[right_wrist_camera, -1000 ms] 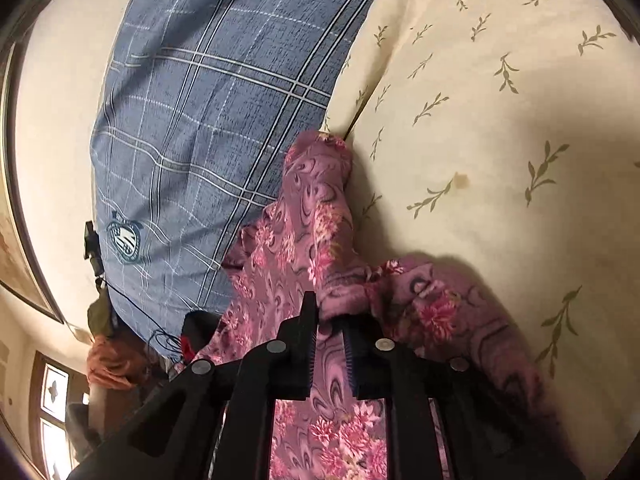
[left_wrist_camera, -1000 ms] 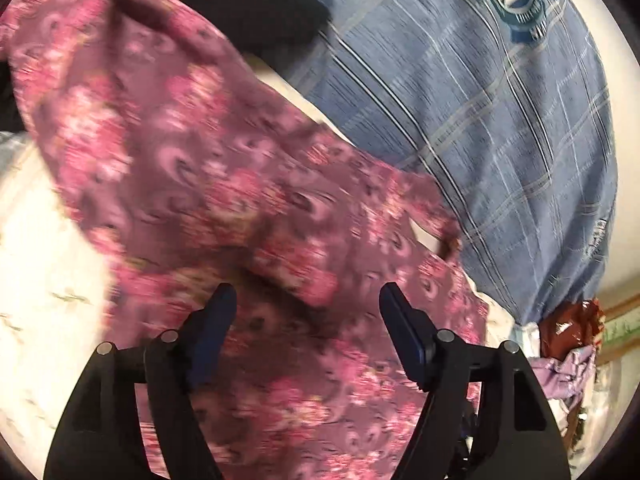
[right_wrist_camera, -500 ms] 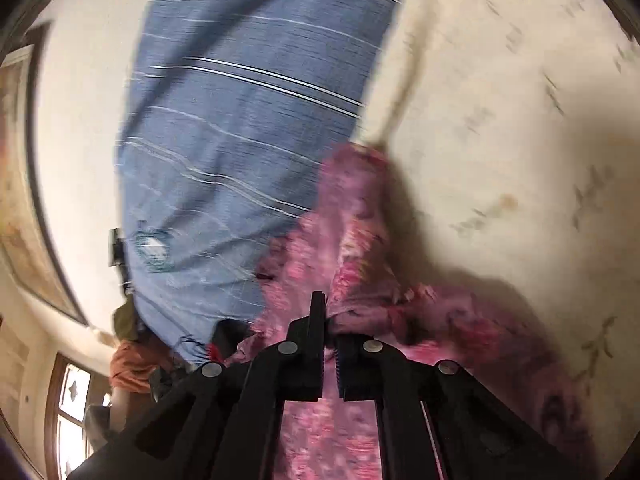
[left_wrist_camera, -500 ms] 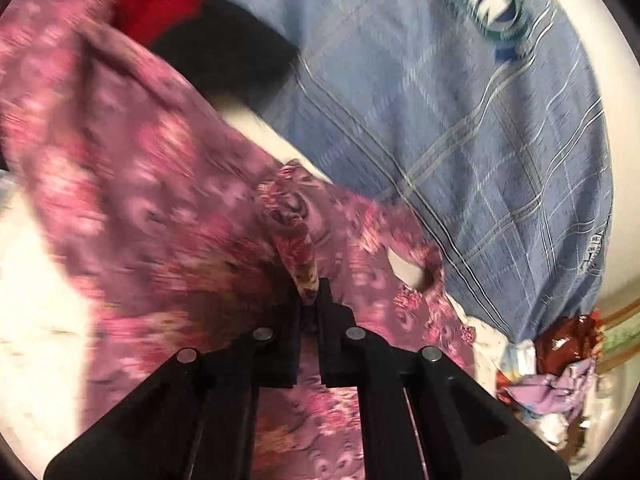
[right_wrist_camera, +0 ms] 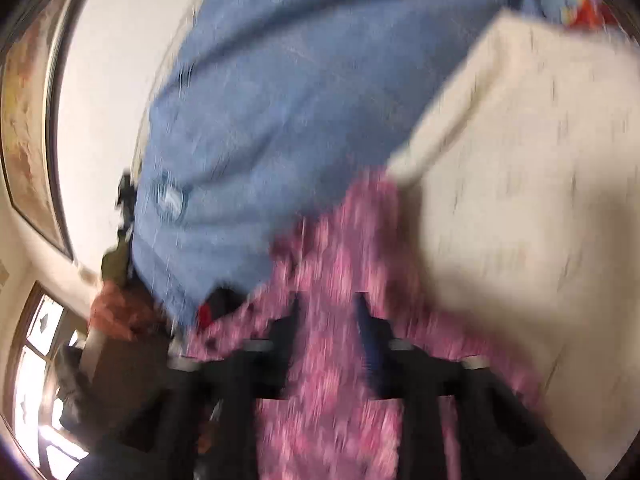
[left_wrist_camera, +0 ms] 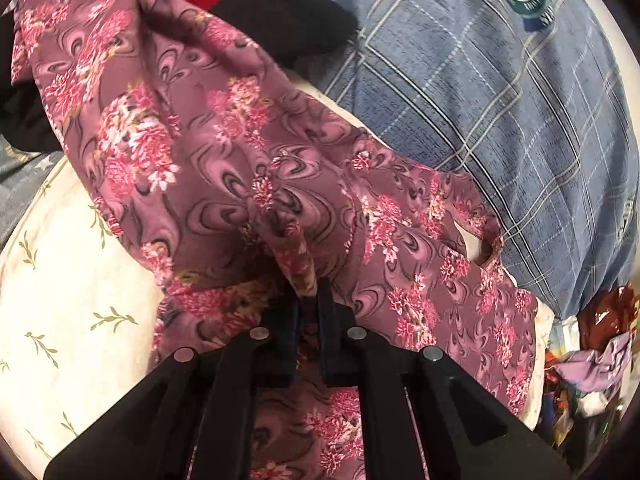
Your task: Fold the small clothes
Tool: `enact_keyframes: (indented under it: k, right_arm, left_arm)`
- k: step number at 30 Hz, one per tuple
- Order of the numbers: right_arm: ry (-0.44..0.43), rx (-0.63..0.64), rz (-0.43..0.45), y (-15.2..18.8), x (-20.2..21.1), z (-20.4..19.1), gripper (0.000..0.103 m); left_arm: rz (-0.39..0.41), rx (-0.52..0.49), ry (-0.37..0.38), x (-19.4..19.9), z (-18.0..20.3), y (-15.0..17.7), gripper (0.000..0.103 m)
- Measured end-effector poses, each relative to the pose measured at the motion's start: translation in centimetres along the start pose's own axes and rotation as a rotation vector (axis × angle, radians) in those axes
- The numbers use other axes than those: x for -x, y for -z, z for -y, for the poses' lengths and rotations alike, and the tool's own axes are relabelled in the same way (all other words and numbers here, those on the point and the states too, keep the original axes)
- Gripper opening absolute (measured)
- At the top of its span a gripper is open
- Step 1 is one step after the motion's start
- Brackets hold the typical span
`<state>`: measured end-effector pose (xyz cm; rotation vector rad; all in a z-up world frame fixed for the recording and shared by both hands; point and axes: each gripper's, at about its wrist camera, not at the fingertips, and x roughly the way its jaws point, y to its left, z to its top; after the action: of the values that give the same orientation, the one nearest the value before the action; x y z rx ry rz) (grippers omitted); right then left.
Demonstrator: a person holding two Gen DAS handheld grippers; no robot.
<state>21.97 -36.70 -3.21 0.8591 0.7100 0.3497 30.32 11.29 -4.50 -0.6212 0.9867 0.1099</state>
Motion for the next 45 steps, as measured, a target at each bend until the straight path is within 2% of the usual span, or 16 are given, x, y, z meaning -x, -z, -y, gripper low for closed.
enact_keyframes:
  k: [4,7,8,9,13,16,19,22,24,25,27,28,29,33,38,45]
  right_arm:
    - [0.126,-0.044,-0.015,-3.5,-4.3,1.9,0.049]
    - [0.127,-0.065,-0.082,-4.1,-8.7,2.7,0.047]
    - [0.102,-0.082,-0.150,-4.1,-10.6,2.9,0.038]
    - [0.101,-0.064,-0.174,-4.1,-11.4,2.5,0.005]
    - [0.271,0.196,-0.106,-5.4,-11.3,-0.2,0.004]
    - [0.457,0.300,-0.208,-5.5,-13.0,1.3,0.005]
    - [0.443,0.308,-0.107,-5.6,-9.8,0.0,0.017]
    - [0.255,0.268,-0.044,-4.7,-6.0,-1.6,0.017]
    - [0.191,0.282,-0.073,-3.1,-5.2,-2.0,0.019]
    - [0.199,0.290,-0.091,-1.8,-5.3,-1.8,0.020]
    - [0.284,0.279,-0.131,-0.1,-6.4,-0.1,0.023]
    - [0.335,0.246,-0.155,1.0,-7.0,1.5,0.018]
    - [0.294,0.240,-0.077,1.5,-6.1,2.1,0.016]
    - [0.294,0.248,-0.051,1.8,-5.3,2.3,0.016]
    - [0.327,0.300,-0.038,2.5,-5.8,1.7,0.019]
    - [0.339,0.311,-0.036,2.5,-6.1,1.4,0.019]
  left_arm:
    - [0.017,-0.018,0.006,-0.2,0.4,0.6,0.005]
    - [0.022,-0.003,0.034,0.2,-0.2,0.5,0.005]
    - [0.024,0.002,0.044,0.5,-0.4,0.4,0.005]
    - [0.028,0.005,0.055,0.8,-0.7,0.4,0.005]
    - [0.017,0.003,0.102,0.3,-0.7,0.8,0.011]
    - [0.009,-0.020,0.088,-0.7,-0.1,1.7,0.011]
    - [0.014,-0.015,0.113,0.1,-0.4,1.8,0.011]
    - [0.063,0.022,0.176,2.0,-0.7,1.3,0.011]
    - [0.109,0.006,0.213,3.0,-0.6,0.8,0.029]
    - [0.109,-0.002,0.211,2.9,-0.4,0.6,0.048]
    - [0.075,-0.022,0.193,1.6,-0.3,0.3,0.056]
    - [0.036,-0.030,0.170,0.5,-0.2,0.4,0.056]
    - [-0.007,-0.042,0.141,-0.8,-0.2,0.5,0.055]
    - [0.027,-0.127,0.083,-0.5,1.2,0.8,0.056]
    - [0.013,-0.079,0.134,1.1,0.0,0.0,0.056]
    - [0.149,0.024,0.046,7.7,-7.7,-5.5,0.066]
